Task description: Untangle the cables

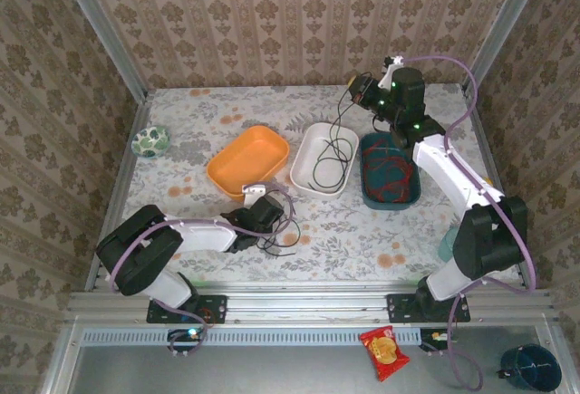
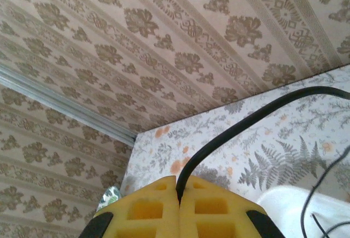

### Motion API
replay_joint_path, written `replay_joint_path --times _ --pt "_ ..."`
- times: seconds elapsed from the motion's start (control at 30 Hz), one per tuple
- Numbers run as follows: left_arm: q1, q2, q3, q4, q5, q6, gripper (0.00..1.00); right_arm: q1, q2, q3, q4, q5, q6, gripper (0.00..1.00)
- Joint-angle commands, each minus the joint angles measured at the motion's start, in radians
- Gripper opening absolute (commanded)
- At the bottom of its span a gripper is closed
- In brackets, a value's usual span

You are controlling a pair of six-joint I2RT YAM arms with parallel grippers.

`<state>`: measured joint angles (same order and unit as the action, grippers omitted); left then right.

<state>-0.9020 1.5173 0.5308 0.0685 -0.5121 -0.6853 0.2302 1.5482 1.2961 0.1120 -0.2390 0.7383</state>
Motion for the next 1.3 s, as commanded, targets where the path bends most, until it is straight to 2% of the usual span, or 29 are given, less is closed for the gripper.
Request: replay_joint_path --times 0.0,0.07,0.2,0.37,0.47,0.7,1.1,1.27 --pt "-0.005 0.034 -0.012 -0.136 0.060 -0.001 0.00 0.037 -0.029 -0.068 -0.049 -0.003 -0.027 0.00" --pt "-0.006 0.032 -0.006 -0.136 0.059 0.002 0.00 0.062 -0.029 -0.101 -0.064 -0.030 -0.037 0.00" --pt "-0.004 0.017 0.003 -0.139 0.057 0.009 0.00 0.114 0.012 -0.095 -0.213 -0.073 -0.072 0.00" --pt "-0.005 -0.021 0.005 -0.144 0.046 0.010 0.00 0.166 0.068 -0.102 -0.358 -0.036 -0.102 0.00" --pt "-0.004 -0.052 0.005 -0.147 0.041 0.016 0.00 0.173 0.126 -0.087 -0.439 -0.015 -0.099 0.00" --pt "-0.003 -0.081 0.019 -0.167 0.031 0.033 0.00 0.175 0.275 -0.009 -0.507 -0.070 -0.093 0.00" --pt "-0.005 -0.185 0.018 -0.151 0.043 0.067 0.00 0.201 0.438 0.148 -0.622 0.063 -0.101 0.02" --pt "-0.002 -0.240 0.018 -0.153 0.031 0.077 0.00 0.227 0.475 0.220 -0.729 0.157 -0.125 0.07"
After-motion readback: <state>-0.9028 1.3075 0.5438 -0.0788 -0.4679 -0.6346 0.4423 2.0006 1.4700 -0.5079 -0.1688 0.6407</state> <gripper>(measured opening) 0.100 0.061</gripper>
